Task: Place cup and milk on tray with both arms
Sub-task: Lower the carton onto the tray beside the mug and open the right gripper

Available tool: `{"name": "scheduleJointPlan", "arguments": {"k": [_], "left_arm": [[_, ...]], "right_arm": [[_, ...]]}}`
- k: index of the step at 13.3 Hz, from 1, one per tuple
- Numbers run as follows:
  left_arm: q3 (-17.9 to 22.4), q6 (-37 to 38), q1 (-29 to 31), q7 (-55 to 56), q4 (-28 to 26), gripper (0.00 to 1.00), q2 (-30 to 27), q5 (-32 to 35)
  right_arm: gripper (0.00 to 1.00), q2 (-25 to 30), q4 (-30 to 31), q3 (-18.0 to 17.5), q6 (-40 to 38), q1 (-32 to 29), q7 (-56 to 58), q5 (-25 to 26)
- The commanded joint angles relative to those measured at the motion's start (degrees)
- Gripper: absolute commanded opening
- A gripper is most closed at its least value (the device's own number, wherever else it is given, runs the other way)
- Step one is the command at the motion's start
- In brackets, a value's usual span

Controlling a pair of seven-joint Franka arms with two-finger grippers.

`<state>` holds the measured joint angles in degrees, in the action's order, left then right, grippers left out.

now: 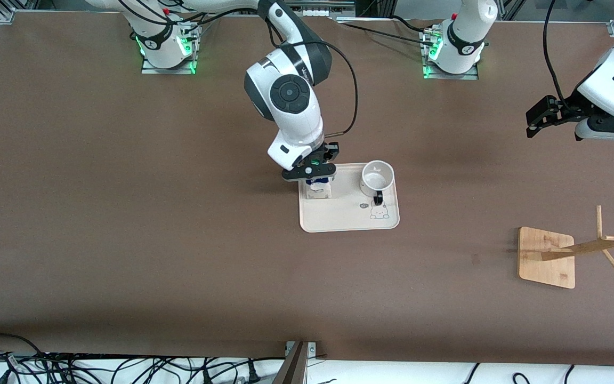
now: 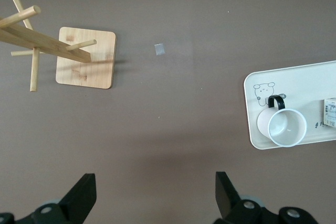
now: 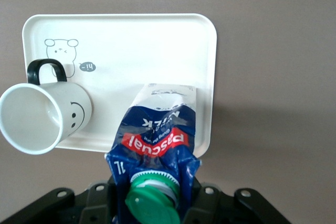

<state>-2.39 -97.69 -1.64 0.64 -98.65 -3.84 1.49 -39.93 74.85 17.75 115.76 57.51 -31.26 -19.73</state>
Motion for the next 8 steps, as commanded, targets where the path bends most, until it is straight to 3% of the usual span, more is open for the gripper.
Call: {"name": "scheduleJointPlan", "arguments": {"k": [1,5,6,7,8], "left_arm": [[-0.24,0.22,0.05,0.76,2.23,1.00,1.55,1.41],[-0.07,0.22,0.05,0.85,3.11,1.00,2.26,1.41],[-0.07,0.22,0.05,0.85,3.11,1.00,2.26,1.32],[-0.15,0.22,0.05,0.85,3.20,1.00,2.26,1.32],[-0.16,0.22,0.05,0.85,3.20,1.00,2.26,1.32]], "right_arm": [[0.44,-1.99,-1.90,0.62,0.08,0.59,-0.20,-0.58],[0.45,-3.40,-1.81,0.62,1.75,0.85,-0.38,0.30],[0.52,-3.58,-1.81,0.62,1.92,0.77,-0.38,0.30],[0.65,-3.58,-1.81,0.62,2.19,0.77,-0.38,0.30],[0.98,-3.40,-1.81,0.71,2.10,0.77,-0.38,0.30]]}}
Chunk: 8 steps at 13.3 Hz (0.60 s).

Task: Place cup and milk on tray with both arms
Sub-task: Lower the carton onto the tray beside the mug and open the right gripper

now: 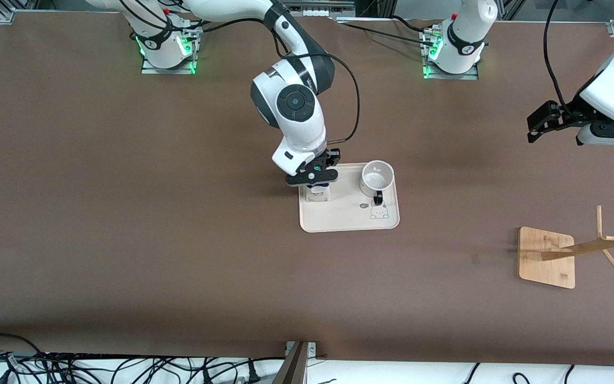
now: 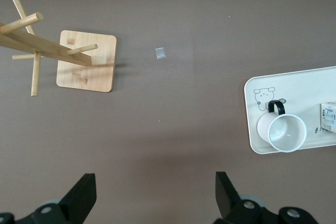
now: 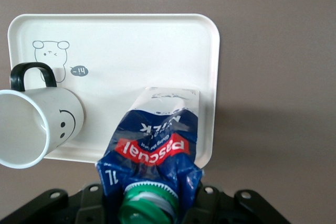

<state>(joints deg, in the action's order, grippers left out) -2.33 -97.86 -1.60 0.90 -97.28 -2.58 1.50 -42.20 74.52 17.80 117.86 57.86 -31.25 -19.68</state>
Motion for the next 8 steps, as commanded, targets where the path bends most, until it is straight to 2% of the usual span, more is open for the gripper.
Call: {"name": "scheduleJointPlan", "arguments": {"k": [1,5,8], "left_arm": [[-0.22,0.39,0.02,0.60,1.83,1.00,1.00,1.32],[-0.13,0.39,0.02,0.60,1.83,1.00,1.00,1.32],[-0.13,0.39,0.02,0.68,1.92,1.00,1.00,1.32]], "right_arm": [[1.00,-0.79,-1.57,0.92,-0.34,0.41,-0.30,0.25],[1.00,2.28,-1.65,1.79,-2.45,-0.03,-0.39,0.17],[1.00,6.76,-4.63,5.13,-9.98,-0.12,-0.04,-0.01]]}}
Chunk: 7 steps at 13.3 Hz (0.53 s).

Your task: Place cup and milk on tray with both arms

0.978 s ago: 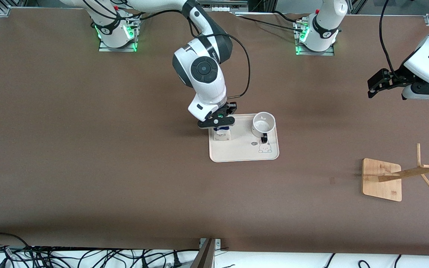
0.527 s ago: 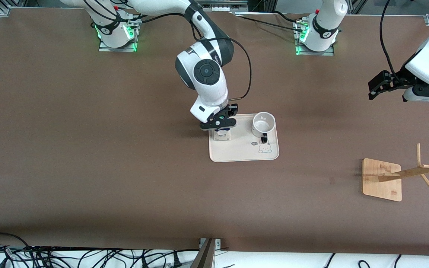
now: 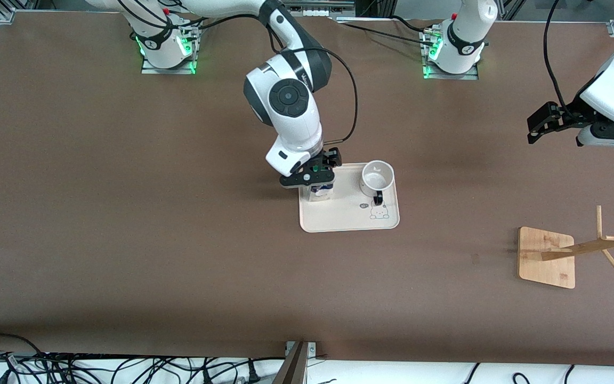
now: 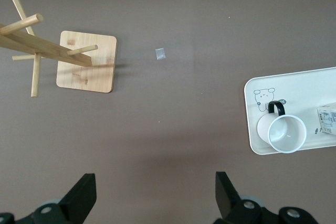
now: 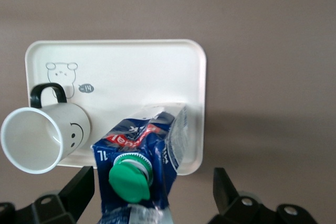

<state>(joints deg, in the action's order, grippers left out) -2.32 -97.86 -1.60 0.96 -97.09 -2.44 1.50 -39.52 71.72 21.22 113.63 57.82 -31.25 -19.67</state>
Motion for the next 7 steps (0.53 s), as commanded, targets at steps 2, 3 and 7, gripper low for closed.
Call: {"name": "scheduleJointPlan", "arguments": {"k": [2,3,7], "left_arm": [[-0.14,0.39,0.02,0.54,1.73,1.00,0.94,1.32],[-0.14,0.30,0.02,0.54,2.08,1.00,1.12,1.32],[-0.05,0.74,0.10,0.54,3.93,1.00,2.44,1.40]], "right_arm": [[1.00,6.99,-3.52,4.69,-11.13,-0.51,0.75,-0.10],[1.00,9.70,-3.43,5.66,-12.37,-0.86,1.10,-0.10],[1.00,15.25,-2.82,10.76,-21.59,-6.48,9.97,-0.54]]}}
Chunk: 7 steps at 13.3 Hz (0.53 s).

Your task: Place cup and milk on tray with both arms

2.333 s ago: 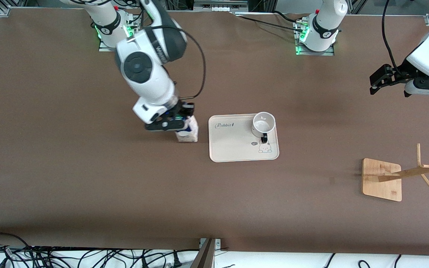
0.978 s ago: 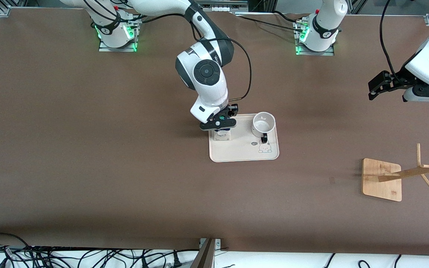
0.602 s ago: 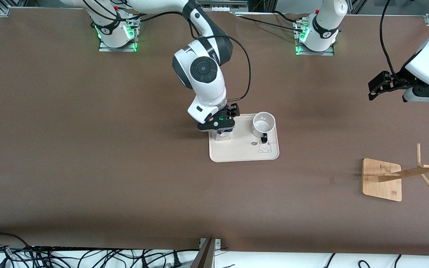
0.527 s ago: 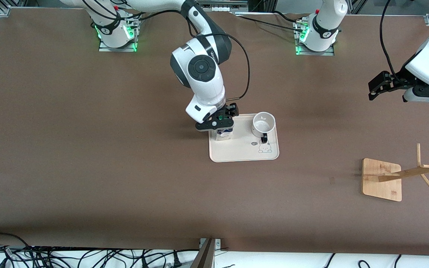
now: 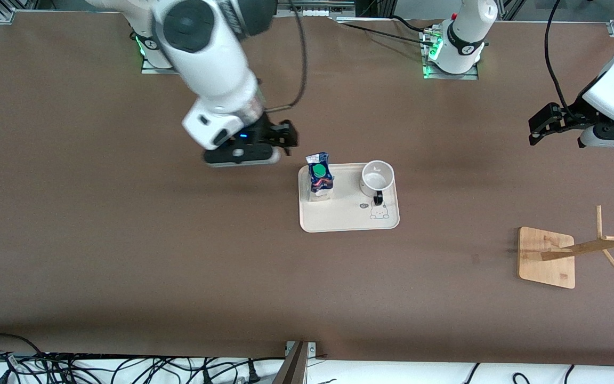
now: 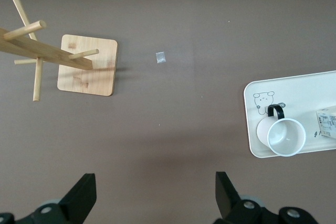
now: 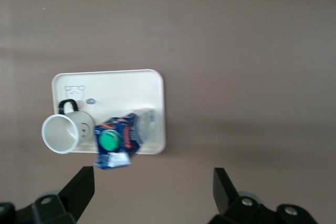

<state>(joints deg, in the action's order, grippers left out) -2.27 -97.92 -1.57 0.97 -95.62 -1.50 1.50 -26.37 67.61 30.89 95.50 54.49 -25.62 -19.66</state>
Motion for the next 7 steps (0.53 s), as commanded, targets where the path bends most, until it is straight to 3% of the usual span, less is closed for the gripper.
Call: {"name": "scheduleJointPlan", "arguments": {"k": [1,5,7], "left_arm": [[-0.10,1.58,-0.01,0.53,2.55,1.00,1.50,1.40],[-0.19,1.85,-0.01,0.53,2.55,1.00,1.50,1.40],[-0.10,1.85,-0.01,0.53,2.55,1.00,1.50,1.40]], "right_arm": [[1.00,3.85,1.91,2.41,-5.74,-4.38,6.35,-0.56],[1.00,12.98,12.17,9.17,-8.13,-5.27,17.68,-0.21],[1.00,14.94,14.04,15.66,-10.93,-3.09,22.69,0.49]]}}
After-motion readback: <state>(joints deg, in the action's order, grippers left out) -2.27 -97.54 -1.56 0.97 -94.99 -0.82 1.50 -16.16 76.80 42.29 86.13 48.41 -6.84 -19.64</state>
